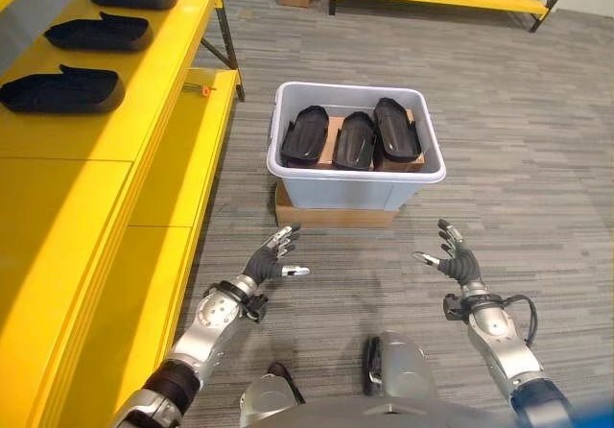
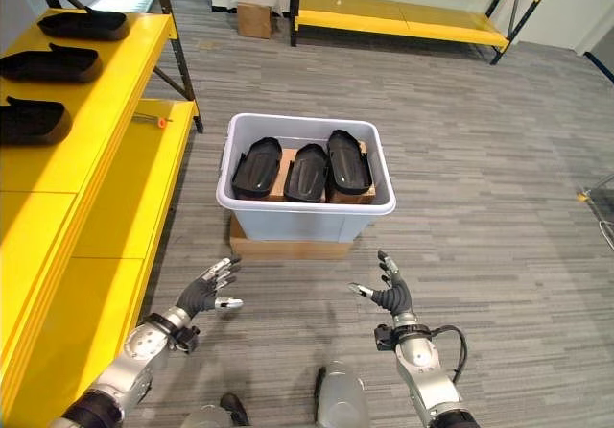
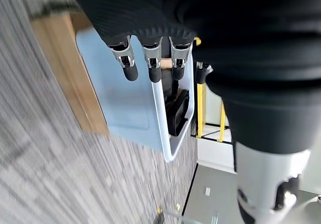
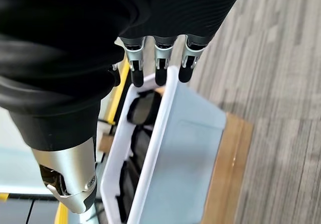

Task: Move parts from the plastic box to the shelf.

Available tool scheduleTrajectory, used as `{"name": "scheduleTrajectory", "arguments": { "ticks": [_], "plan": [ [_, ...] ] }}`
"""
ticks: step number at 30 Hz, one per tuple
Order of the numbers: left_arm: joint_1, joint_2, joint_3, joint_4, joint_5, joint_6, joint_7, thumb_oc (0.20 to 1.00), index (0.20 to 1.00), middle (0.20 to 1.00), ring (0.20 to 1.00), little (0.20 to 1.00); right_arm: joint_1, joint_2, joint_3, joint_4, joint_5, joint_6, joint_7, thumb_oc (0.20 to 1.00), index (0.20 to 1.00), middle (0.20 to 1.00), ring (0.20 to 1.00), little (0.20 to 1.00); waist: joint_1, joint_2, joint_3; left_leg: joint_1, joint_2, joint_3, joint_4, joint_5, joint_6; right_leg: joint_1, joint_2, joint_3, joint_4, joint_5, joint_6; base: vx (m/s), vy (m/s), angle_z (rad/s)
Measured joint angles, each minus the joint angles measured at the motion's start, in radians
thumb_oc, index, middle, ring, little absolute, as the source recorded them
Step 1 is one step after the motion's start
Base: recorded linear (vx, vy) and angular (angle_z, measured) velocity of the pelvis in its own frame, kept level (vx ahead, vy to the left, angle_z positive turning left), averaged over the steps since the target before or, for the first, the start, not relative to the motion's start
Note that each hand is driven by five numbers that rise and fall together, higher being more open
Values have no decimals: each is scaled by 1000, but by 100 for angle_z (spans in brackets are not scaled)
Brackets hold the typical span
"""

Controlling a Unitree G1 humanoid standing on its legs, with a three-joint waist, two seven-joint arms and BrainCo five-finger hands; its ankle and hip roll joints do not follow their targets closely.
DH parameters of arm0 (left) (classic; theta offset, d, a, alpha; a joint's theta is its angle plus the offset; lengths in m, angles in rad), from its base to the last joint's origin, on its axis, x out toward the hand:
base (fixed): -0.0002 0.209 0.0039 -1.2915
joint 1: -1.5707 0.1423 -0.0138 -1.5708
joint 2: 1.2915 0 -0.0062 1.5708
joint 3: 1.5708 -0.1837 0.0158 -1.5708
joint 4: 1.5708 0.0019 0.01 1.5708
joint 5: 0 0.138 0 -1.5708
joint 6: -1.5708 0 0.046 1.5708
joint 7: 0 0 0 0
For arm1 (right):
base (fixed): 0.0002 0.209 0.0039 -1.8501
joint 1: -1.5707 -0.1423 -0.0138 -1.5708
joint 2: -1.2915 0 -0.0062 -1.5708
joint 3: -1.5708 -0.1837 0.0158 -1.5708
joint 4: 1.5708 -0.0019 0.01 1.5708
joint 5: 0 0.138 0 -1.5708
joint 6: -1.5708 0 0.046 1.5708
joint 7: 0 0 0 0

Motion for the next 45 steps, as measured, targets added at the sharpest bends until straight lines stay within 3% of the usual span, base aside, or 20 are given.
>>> {"name": "scheduleTrajectory", "arguments": {
  "ticks": [2,5,7,9,10,11,15,17,21,23,24,25,28,29,34,36,38,40,43,45],
  "plan": [
    [-43,-24,-28,11,1,13,7,1000,1000,1000,1000,1000,-3,0,2,11,0,-4,-1,1000,1000,1000,1000,1000,-20,-7,23,21,-19,-15,4,-14,-13,-31,-86,13,-150,80,48,410,-291,19],
    [-49,-38,-41,10,2,33,15,1000,1000,1000,1000,1000,4,3,2,19,0,-2,-1,1000,1000,1000,1000,1000,-22,0,39,35,-1,-41,6,-23,-19,-88,-152,63,-170,121,51,353,-236,25],
    [-11,-23,-40,-17,6,56,11,1000,1000,1000,1000,1000,20,6,2,20,-1,-2,-2,1000,1000,1000,1000,1000,-9,17,59,53,73,-77,34,-40,-74,-81,-137,68,-127,121,52,436,-255,39],
    [20,16,-41,-24,10,61,-3,1000,1000,1000,1000,1000,33,8,4,20,-2,-3,-3,1000,1000,1000,1000,1000,-8,-12,54,69,101,-108,36,-46,-111,-11,-104,56,-121,99,53,467,-204,59],
    [38,15,-27,-18,10,78,-5,1000,1000,1000,1000,1000,9,-16,1,36,-7,-3,-7,1000,1000,1000,1000,1000,-13,11,69,88,152,-132,35,-53,-131,11,-53,36,-88,186,-14,664,-249,35],
    [49,-1,-27,-23,10,79,-14,1000,1000,1000,1000,1000,-52,-66,-1,54,-17,1,-24,1000,1000,1000,1000,1000,-12,69,80,96,202,-99,41,-8,-89,-11,12,12,-24,141,-85,702,-273,14],
    [46,-30,-4,-47,1,70,-32,1000,1000,1000,1000,1000,-105,-121,-24,44,-17,-5,-31,1000,1000,1000,1000,1000,-26,69,76,101,232,-20,177,123,-103,44,14,5,68,27,-137,553,-227,2],
    [51,-34,4,-53,-2,70,-32,1000,1000,1000,1000,1000,-106,-121,-30,37,-17,-14,-27,1000,1000,1000,1000,1000,-26,65,53,83,212,-7,188,125,-114,51,9,-3,63,17,-137,368,-133,11],
    [99,-59,63,-32,-56,66,16,1000,1000,1000,1000,1000,-47,-118,1,31,-21,-12,4,1000,1000,1000,1000,1000,-36,61,-38,90,225,-31,192,269,-202,92,-18,-62,133,-6,-153,319,-157,35],
    [125,-63,123,9,-74,40,60,1000,1000,1000,1000,1000,-23,-104,18,21,-21,-12,5,1000,1000,1000,1000,1000,-12,59,-80,49,275,-76,265,297,-226,58,62,-62,173,-84,-144,192,-58,25],
    [127,-49,147,16,-65,21,93,1000,1000,1000,1000,1000,-1,-93,11,9,-19,-14,3,1000,1000,1000,1000,1000,-15,20,-92,-11,288,-90,361,266,-228,115,85,-63,49,-92,-231,217,61,2],
    [140,-69,177,36,-59,11,158,1000,1000,1000,1000,1000,-20,-97,-16,39,-16,-2,3,1000,1000,1000,1000,1000,20,30,-86,-43,232,-83,365,78,-213,162,98,-57,-8,-44,-233,188,78,8],
    [169,-66,203,33,-31,-2,246,1000,1000,1000,1000,1000,-11,-99,-76,18,-16,3,7,1000,1000,1000,1000,1000,14,35,-80,-80,115,-57,215,-5,-84,197,94,-65,-16,-40,-216,127,93,-4],
    [172,-67,221,33,-18,-15,309,1000,1000,1000,1000,1000,11,-108,-81,-3,-3,15,6,1000,1000,1000,1000,1000,8,56,-86,-86,94,-50,72,85,-18,205,110,-73,10,-67,-184,136,114,1],
    [165,-69,251,64,13,-44,372,1000,1000,1000,1000,1000,72,-39,-69,6,4,42,2,1000,1000,1000,1000,1000,17,-17,-93,-99,59,-63,48,74,-53,210,80,-43,-30,-73,-156,153,195,9],
    [164,-67,257,84,20,-46,372,1000,1000,1000,1000,1000,77,-18,-71,-1,11,56,-6,1000,1000,1000,1000,1000,25,-28,-78,-137,161,-82,137,36,-77,231,73,-37,-61,-51,-165,175,421,-13],
    [157,-78,253,84,21,-47,355,1000,1000,1000,1000,1000,63,-44,-76,-2,23,57,-14,1000,1000,1000,1000,1000,5,4,-61,-117,224,-78,66,48,-90,223,39,-26,-14,-63,-114,155,382,-12],
    [154,-76,249,84,21,-47,333,1000,1000,1000,1000,1000,66,-61,-80,0,42,60,-22,1000,1000,1000,1000,1000,-9,17,-57,-96,186,-52,44,134,-110,225,-6,-6,-1,-58,-65,119,276,-15],
    [136,-41,247,58,32,-43,301,1000,1000,1000,1000,1000,96,-32,-81,3,60,66,-37,1000,1000,1000,1000,1000,-14,-23,-56,-78,88,-44,8,136,-85,235,-85,20,-32,8,-19,91,237,1],
    [134,-3,233,27,62,-39,297,1000,1000,1000,1000,1000,102,-1,-76,8,19,63,-39,1000,1000,1000,1000,1000,-7,-18,-44,-48,61,-25,-19,133,-65,217,-94,23,-14,120,-23,102,292,-11]
  ]
}}
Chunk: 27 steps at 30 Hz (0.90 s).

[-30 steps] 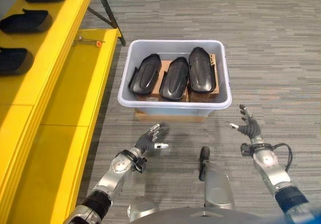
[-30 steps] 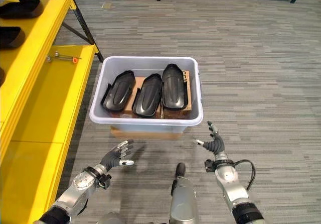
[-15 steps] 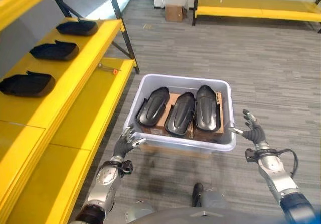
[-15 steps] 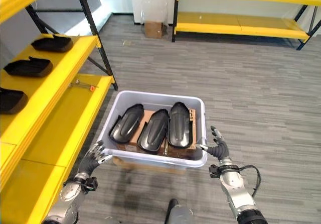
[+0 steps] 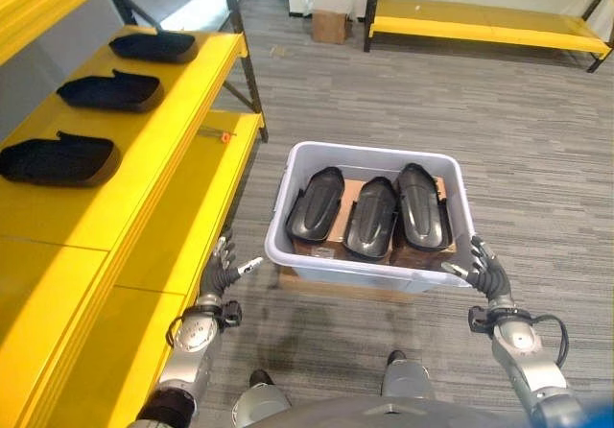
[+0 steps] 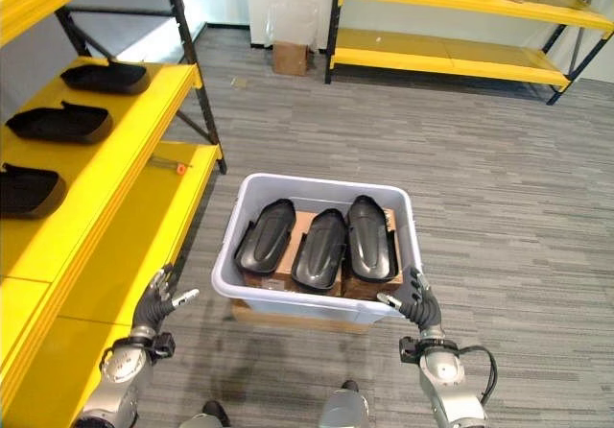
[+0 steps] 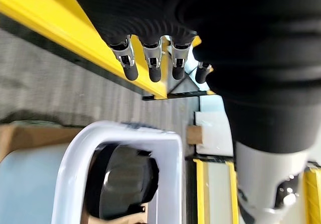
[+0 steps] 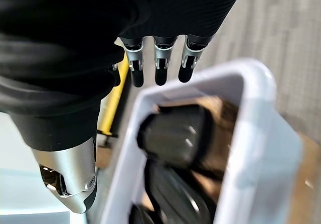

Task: Move parts from the plastic box to the shelf.

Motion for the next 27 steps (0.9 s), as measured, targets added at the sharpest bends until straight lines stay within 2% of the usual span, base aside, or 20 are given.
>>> {"name": "scheduleTrajectory", "arguments": {
  "ticks": [2,3,4,5,7,9,12,15,17,19,24,27],
  "plan": [
    [-1,21,-24,1,-8,1,0,1000,1000,1000,1000,1000,-18,0,12,-2,-63,-10,0,1000,1000,1000,1000,1000,0,13,8,30,-14,14,-33,-3,14,-25,-5,21,35,49,10,25,124,-15],
    [-1,22,-26,2,-12,1,0,1000,1000,1000,1000,1000,-21,-1,16,-4,-76,-12,-1,1000,1000,1000,1000,1000,1,23,13,36,-10,16,-45,-2,17,-35,-7,23,43,40,27,-63,71,-5],
    [-15,24,-26,4,-16,1,0,1000,1000,1000,1000,1000,-29,-2,48,-6,-116,-27,-1,1000,1000,1000,1000,1000,5,9,9,38,-26,18,-65,2,21,-50,25,21,34,0,30,-77,42,-3],
    [-18,22,-27,4,-17,1,-4,1000,1000,1000,1000,1000,-36,-2,53,-6,-129,-32,-1,1000,1000,1000,1000,1000,18,4,10,37,-32,27,-63,5,19,-48,26,1,15,-9,21,-89,23,-8],
    [-22,25,-29,2,-13,1,-37,1000,1000,1000,1000,1000,-59,-2,53,-5,-137,-44,-7,1000,1000,1000,1000,1000,26,1,11,15,-31,28,-49,3,17,-37,36,4,-27,-6,22,11,40,-13],
    [-15,25,-55,-1,-31,1,-92,1000,1000,1000,1000,1000,-97,-25,53,-3,-137,-44,-26,1000,1000,1000,1000,1000,26,32,35,19,-23,30,-45,2,10,-21,52,4,-57,-7,22,-23,5,-9],
    [-21,26,-29,-16,-92,2,-128,1000,1000,1000,1000,1000,-123,-73,52,-23,-137,-46,-45,1000,1000,1000,1000,1000,26,36,37,18,-15,43,-27,1,3,0,58,4,-109,-16,12,-17,-9,-16],
    [-26,26,-12,-51,-113,1,-151,1000,1000,1000,1000,1000,-136,-79,45,-38,-137,-48,-50,1000,1000,1000,1000,1000,24,45,42,20,-10,49,-6,-1,-2,18,65,4,-144,-22,-1,13,41,-13],
    [-27,24,-12,-52,-131,2,-156,1000,1000,1000,1000,1000,-135,-77,51,-60,-137,-48,-49,1000,1000,1000,1000,1000,24,59,40,20,12,48,16,-15,-23,22,85,17,-155,-27,-11,107,143,-15],
    [-28,21,-12,-53,-132,1,-175,1000,1000,1000,1000,1000,-138,-78,47,-76,-137,-45,-46,1000,1000,1000,1000,1000,25,64,37,22,18,38,20,-22,-21,20,92,20,-154,-34,-17,104,143,-11],
    [-27,7,-12,-86,-210,13,-287,1000,1000,1000,1000,1000,-140,-77,42,-83,-137,-36,-32,1000,1000,1000,1000,1000,28,50,28,20,18,22,39,-27,-18,22,93,26,-127,-37,-21,96,163,-1],
    [-28,8,-17,-88,-220,52,-334,1000,1000,1000,1000,1000,-141,-77,42,-83,-136,-35,-31,1000,1000,1000,1000,1000,34,32,23,15,19,-4,75,-54,-15,15,91,27,-77,-39,-29,85,184,-4]
  ]
}}
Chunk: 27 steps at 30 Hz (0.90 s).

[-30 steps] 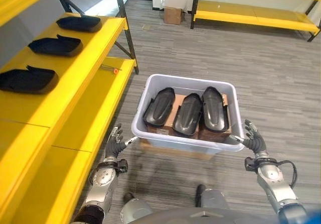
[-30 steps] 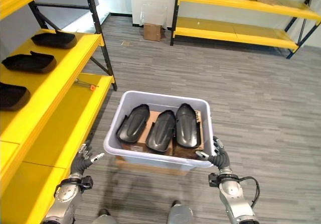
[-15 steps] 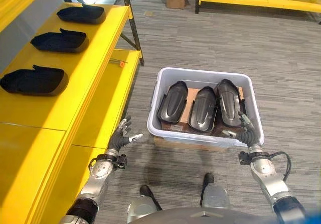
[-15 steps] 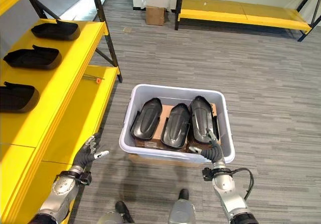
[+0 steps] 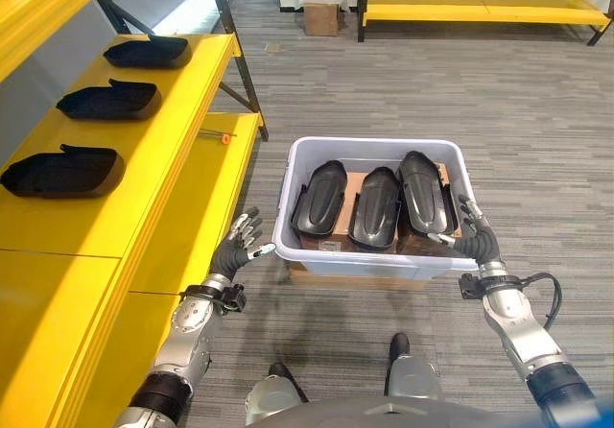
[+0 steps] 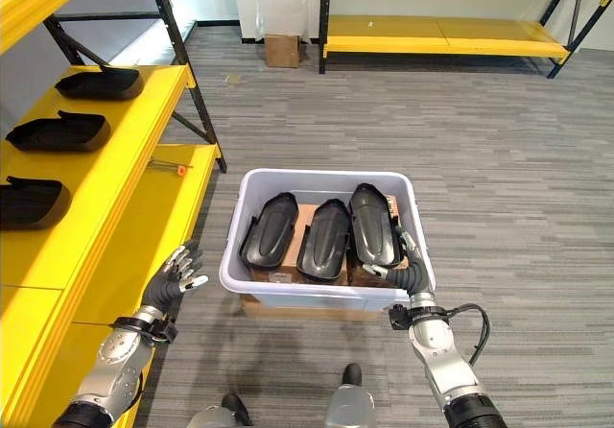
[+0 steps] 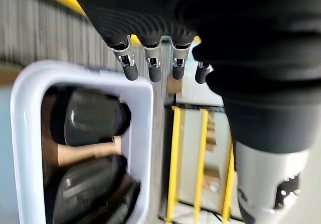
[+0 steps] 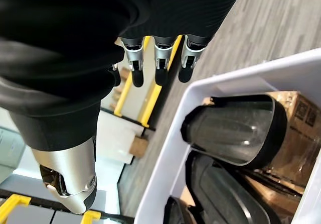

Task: Move parts from the plastic box to the shelf.

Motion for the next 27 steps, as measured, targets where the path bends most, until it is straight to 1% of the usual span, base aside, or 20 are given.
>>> {"name": "scheduleTrajectory", "arguments": {
  "ticks": [2,3,4,5,6,8,9,10,11,12,13,14,15,16,17,18,19,21,24,27],
  "plan": [
    [-4,0,-2,2,0,24,-17,1000,1000,1000,1000,1000,-16,3,1,1,1,0,1,1000,1000,1000,1000,1000,18,-2,1,-43,3,-72,77,-54,14,-69,1,3,120,10,2,80,88,-36],
    [-11,0,-6,9,0,24,-16,1000,1000,1000,1000,1000,-31,4,3,3,2,-1,6,1000,1000,1000,1000,1000,20,-2,5,-80,8,-94,160,-98,28,-129,-6,8,212,13,8,121,-14,-65],
    [-7,-2,-7,19,0,25,-17,1000,1000,1000,1000,1000,-53,4,10,6,1,-1,17,1000,1000,1000,1000,1000,29,1,9,-99,30,-111,207,-138,32,-205,-11,19,327,32,34,178,-73,-59],
    [-1,-1,-8,36,0,26,-18,1000,1000,1000,1000,1000,-53,13,16,4,0,-2,30,1000,1000,1000,1000,1000,29,3,17,-93,34,-107,208,-144,36,-246,-30,16,387,46,45,173,-121,-46],
    [32,-1,-10,50,-2,28,-22,1000,1000,1000,1000,1000,-47,13,44,0,-1,-1,54,1000,1000,1000,1000,1000,23,-10,14,-66,34,-83,167,-135,34,-270,-47,-22,372,24,47,208,-141,-17],
    [63,-3,-10,47,-22,38,-37,1000,1000,1000,1000,1000,-43,12,39,-34,-1,-10,75,1000,1000,1000,1000,1000,24,-16,7,-61,34,-68,133,-114,45,-246,-60,-68,235,12,37,262,-300,-2],
    [70,-7,-10,49,-22,40,-37,1000,1000,1000,1000,1000,-45,16,42,-40,-1,-11,81,1000,1000,1000,1000,1000,29,-19,8,-60,30,-67,120,-104,35,-247,-70,-65,206,8,43,177,-344,10],
    [74,-23,-8,58,-22,41,-37,1000,1000,1000,1000,1000,-46,29,43,-47,0,-11,88,1000,1000,1000,1000,1000,37,-29,2,-60,11,-56,90,-95,20,-244,-103,-66,145,5,65,19,-311,18],
    [63,-31,-35,58,-21,53,-34,1000,1000,1000,1000,1000,-51,37,45,-61,-1,-9,101,1000,1000,1000,1000,1000,41,-19,12,-74,14,-49,78,-68,32,-228,-144,-64,32,18,86,27,-361,14],
    [62,-31,-39,58,-21,54,-34,1000,1000,1000,1000,1000,-52,37,46,-61,-1,-9,101,1000,1000,1000,1000,1000,42,-18,13,-74,15,-49,78,-67,32,-227,-147,-64,29,19,87,143,-421,16],
    [59,-35,-74,57,-20,62,-34,1000,1000,1000,1000,1000,-63,45,61,-50,1,-7,107,1000,1000,1000,1000,1000,54,-9,25,-76,22,-59,65,-54,27,-230,-173,-57,16,26,94,303,-440,20],
    [60,-31,-109,55,-18,61,-36,1000,1000,1000,1000,1000,-57,52,76,-51,12,-10,106,1000,1000,1000,1000,1000,52,3,36,-91,47,-82,63,-31,-2,-214,-178,-35,1,28,100,285,-267,41],
    [61,-22,-126,50,-17,62,-35,1000,1000,1000,1000,1000,-52,52,85,-51,13,-5,107,1000,1000,1000,1000,1000,48,2,46,-94,56,-87,56,-21,-16,-178,-179,-53,-9,23,102,165,-163,55],
    [67,-9,-132,38,-17,62,-35,1000,1000,1000,1000,1000,-47,52,97,-51,18,4,107,1000,1000,1000,1000,1000,47,-14,51,-87,61,-86,35,-1,-37,-141,-174,-88,-15,19,100,125,-80,46],
    [63,-16,-131,39,-17,62,-31,1000,1000,1000,1000,1000,-55,44,97,-48,19,10,107,1000,1000,1000,1000,1000,46,-7,65,-75,72,-82,19,21,-62,-129,-155,-96,-39,95,80,139,-80,27],
    [65,-33,-133,39,-17,62,-29,1000,1000,1000,1000,1000,-67,34,89,-41,20,17,107,1000,1000,1000,1000,1000,45,12,79,-67,100,-83,3,21,-61,-130,-131,-107,-33,99,51,200,-93,-4],
    [77,-54,-134,22,-17,62,-27,1000,1000,1000,1000,1000,-79,16,88,-42,18,30,91,1000,1000,1000,1000,1000,42,45,79,-51,111,-71,-15,25,-49,-131,-102,-117,-37,90,38,167,-45,-23],
    [71,-99,-134,-29,-17,54,-2,1000,1000,1000,1000,1000,-111,-58,94,-14,19,73,53,1000,1000,1000,1000,1000,16,92,73,23,120,-6,-95,95,-7,-118,-51,-123,-26,67,18,219,-77,-35],
    [33,-102,-117,-32,-9,35,6,1000,1000,1000,1000,1000,-111,-76,91,38,41,76,39,1000,1000,1000,1000,1000,-6,89,70,56,121,29,-90,104,-16,-87,-55,-124,-15,48,26,192,-69,-4],
    [43,-55,-114,-31,-9,40,4,1000,1000,1000,1000,1000,-101,-65,79,33,51,66,77,1000,1000,1000,1000,1000,-7,79,66,55,106,38,-84,100,-21,-87,-82,-134,15,30,25,166,-53,15]
  ]
}}
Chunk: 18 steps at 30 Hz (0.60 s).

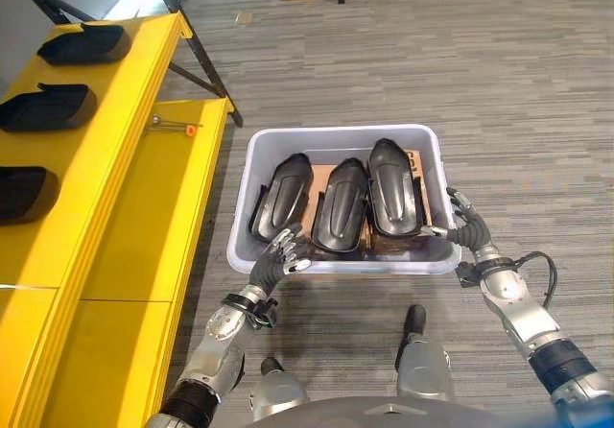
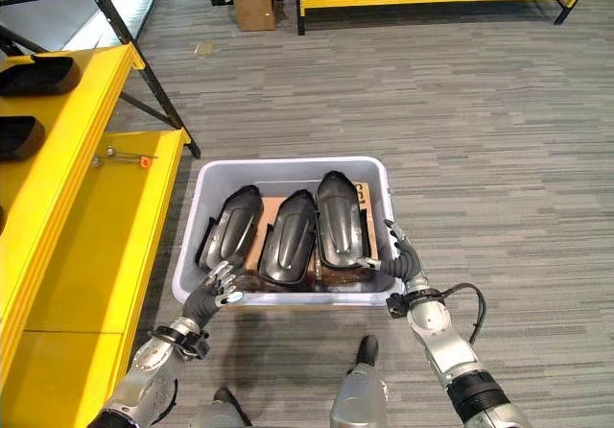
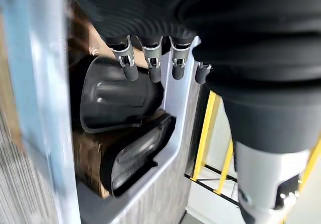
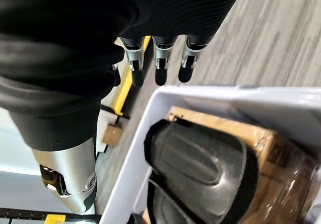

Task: Move parts from the plastic box to the shelf.

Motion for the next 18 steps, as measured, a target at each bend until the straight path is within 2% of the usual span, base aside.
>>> {"name": "scheduleTrajectory", "arguments": {
  "ticks": [2,6,9,11,15,17,18],
  "plan": [
    [13,2,-1,2,-6,5,-3,1000,1000,1000,1000,1000,1,7,1,0,-1,-3,8,1000,1000,1000,1000,1000,4,-8,-4,0,-12,0,13,0,0,6,-28,-15,33,-11,7,168,-70,28],
    [41,12,-3,2,-23,15,-45,1000,1000,1000,1000,1000,5,38,1,-4,-3,-43,-1,1000,1000,1000,1000,1000,13,-36,-24,3,-23,0,24,0,0,10,-50,-16,62,-20,9,118,-92,12],
    [40,42,-41,-25,-16,23,-85,1000,1000,1000,1000,1000,10,70,-2,5,-2,-64,-4,1000,1000,1000,1000,1000,20,-72,-50,5,-32,-1,29,-7,-10,18,-69,-22,80,-43,17,163,-175,14],
    [38,49,-54,-64,-10,22,-85,1000,1000,1000,1000,1000,10,72,0,13,-3,-76,2,1000,1000,1000,1000,1000,16,-70,-54,15,-29,-2,26,-22,-29,20,-70,-23,98,-62,23,112,-126,10],
    [33,56,-52,-78,-10,23,-54,1000,1000,1000,1000,1000,31,69,4,16,-6,-76,33,1000,1000,1000,1000,1000,-8,-53,-90,17,-23,6,21,-50,-41,-7,-69,-7,141,-87,27,144,-167,-4],
    [33,52,-40,-46,-31,22,-28,1000,1000,1000,1000,1000,51,62,37,31,4,-75,61,1000,1000,1000,1000,1000,-10,-36,-132,14,-13,22,7,-49,-39,-47,-64,9,191,-115,17,155,-155,-21],
    [29,44,-36,-38,-34,21,-30,1000,1000,1000,1000,1000,60,65,42,28,11,-75,58,1000,1000,1000,1000,1000,-13,-3,-132,-9,9,14,29,-43,-32,-79,-50,10,265,-155,12,171,-58,6]
  ]
}}
